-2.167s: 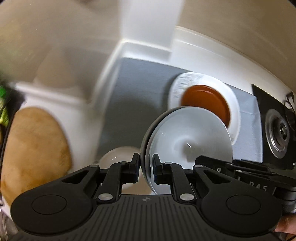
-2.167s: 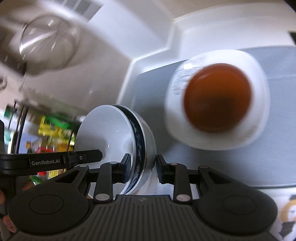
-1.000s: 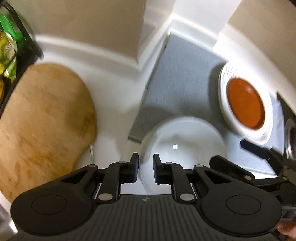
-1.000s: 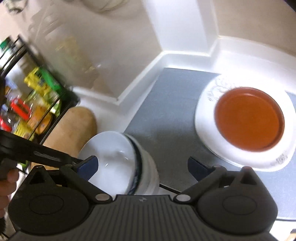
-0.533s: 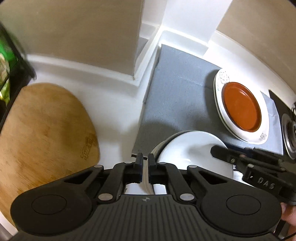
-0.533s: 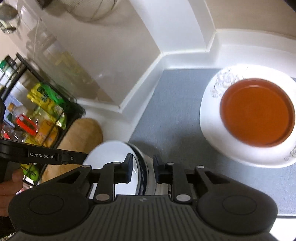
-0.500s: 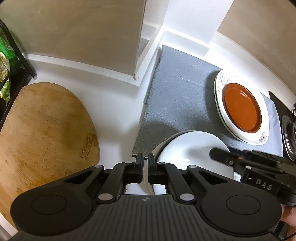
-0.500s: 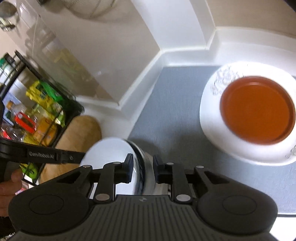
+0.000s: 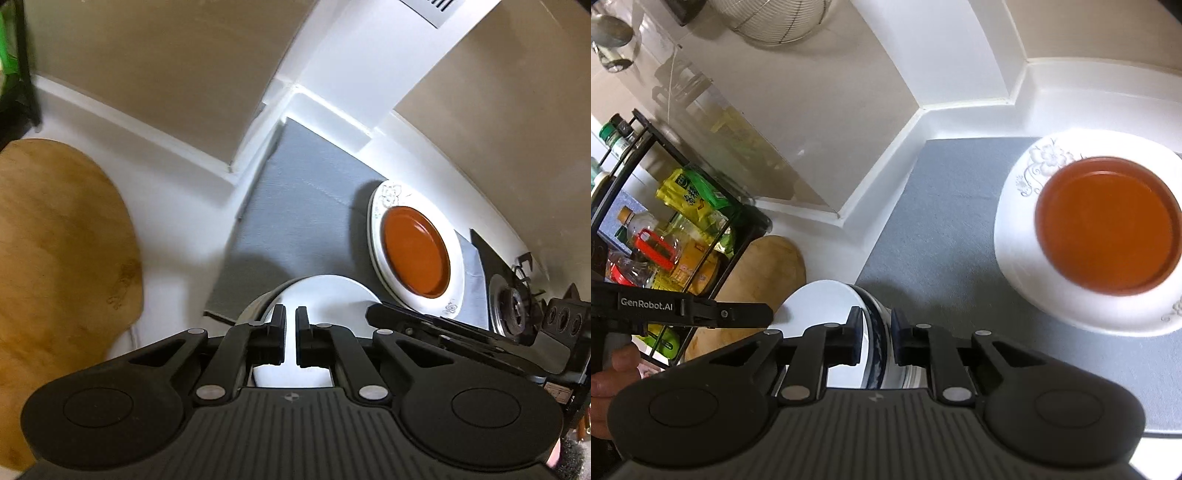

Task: Organize plates and bowls

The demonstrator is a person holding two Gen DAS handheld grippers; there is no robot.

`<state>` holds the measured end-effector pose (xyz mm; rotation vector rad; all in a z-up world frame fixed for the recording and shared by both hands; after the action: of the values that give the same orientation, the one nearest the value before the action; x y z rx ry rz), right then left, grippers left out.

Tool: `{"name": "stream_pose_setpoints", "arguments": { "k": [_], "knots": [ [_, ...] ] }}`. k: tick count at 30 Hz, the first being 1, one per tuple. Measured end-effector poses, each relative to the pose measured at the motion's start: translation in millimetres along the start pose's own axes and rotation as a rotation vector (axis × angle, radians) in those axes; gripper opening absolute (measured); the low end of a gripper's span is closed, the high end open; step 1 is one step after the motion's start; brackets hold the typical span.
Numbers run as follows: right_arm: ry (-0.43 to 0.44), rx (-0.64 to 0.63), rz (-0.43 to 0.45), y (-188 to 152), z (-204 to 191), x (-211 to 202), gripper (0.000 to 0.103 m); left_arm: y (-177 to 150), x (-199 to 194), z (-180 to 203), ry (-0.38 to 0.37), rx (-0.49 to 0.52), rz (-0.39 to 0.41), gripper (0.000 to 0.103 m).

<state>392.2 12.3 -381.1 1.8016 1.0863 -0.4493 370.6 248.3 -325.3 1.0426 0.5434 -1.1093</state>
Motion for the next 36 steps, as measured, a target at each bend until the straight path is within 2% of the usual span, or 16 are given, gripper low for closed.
{"name": "stream_pose_setpoints", "arguments": {
  "k": [2, 6, 9, 11, 13, 16, 19, 24, 25, 28, 30, 33, 36],
  "knots": [
    [0.003, 0.016, 0.002, 0, 1, 1, 0.017, -2, 11, -2, 0.004, -0.007, -0.026, 0.003],
    [0.027, 0.085, -0.017, -1, 9, 4, 0.017, -9, 28, -12, -0.061, -0.132, -0.082, 0.003],
    [0.015, 0.049, -0.021, -1, 5, 3, 0.016, -12, 27, -9, -0.049, -0.13, -0.09, 0.003],
    [0.004, 0.067, -0.034, -2, 7, 3, 0.021, -13, 27, -5, -0.026, -0.104, -0.099, 0.003],
    [0.009, 0.116, -0.044, -6, 13, 3, 0.046, -14, 27, -4, 0.003, -0.076, -0.116, 0.003],
    [0.041, 0.203, -0.092, -17, 24, 10, 0.051, -16, 31, -1, 0.047, -0.027, -0.13, 0.003],
    [0.096, 0.309, -0.134, -30, 33, 17, 0.052, -20, 34, -5, 0.025, -0.065, -0.177, 0.003],
    [0.159, 0.44, -0.155, -42, 39, 19, 0.055, -21, 28, -4, 0.011, -0.068, -0.186, 0.007],
    [0.17, 0.465, -0.158, -44, 40, 19, 0.056, -20, 26, -3, 0.005, -0.063, -0.178, 0.012],
    [0.195, 0.501, -0.165, -50, 41, 19, 0.058, -15, 13, 1, -0.029, -0.027, -0.117, 0.047],
    [0.197, 0.502, -0.171, -52, 39, 20, 0.058, -16, 16, 3, -0.06, -0.018, -0.144, 0.051],
    [0.213, 0.519, -0.176, -54, 37, 23, 0.067, -14, 28, 1, -0.059, -0.052, -0.175, 0.058],
    [0.211, 0.502, -0.171, -52, 33, 23, 0.07, -13, 35, -1, -0.083, -0.088, -0.202, 0.067]
  ]
}}
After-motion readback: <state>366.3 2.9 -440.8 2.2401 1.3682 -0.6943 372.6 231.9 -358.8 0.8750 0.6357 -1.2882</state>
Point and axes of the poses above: each gripper's, at about its wrist camera, not at the fingertips, and x roughly the way its jaws point, z to its right, y to its top, the point moved 8 cm from there along x, roughly the way its jaws point, and after that the axes turned 3 degrees about -y, right-handed, at the moved point
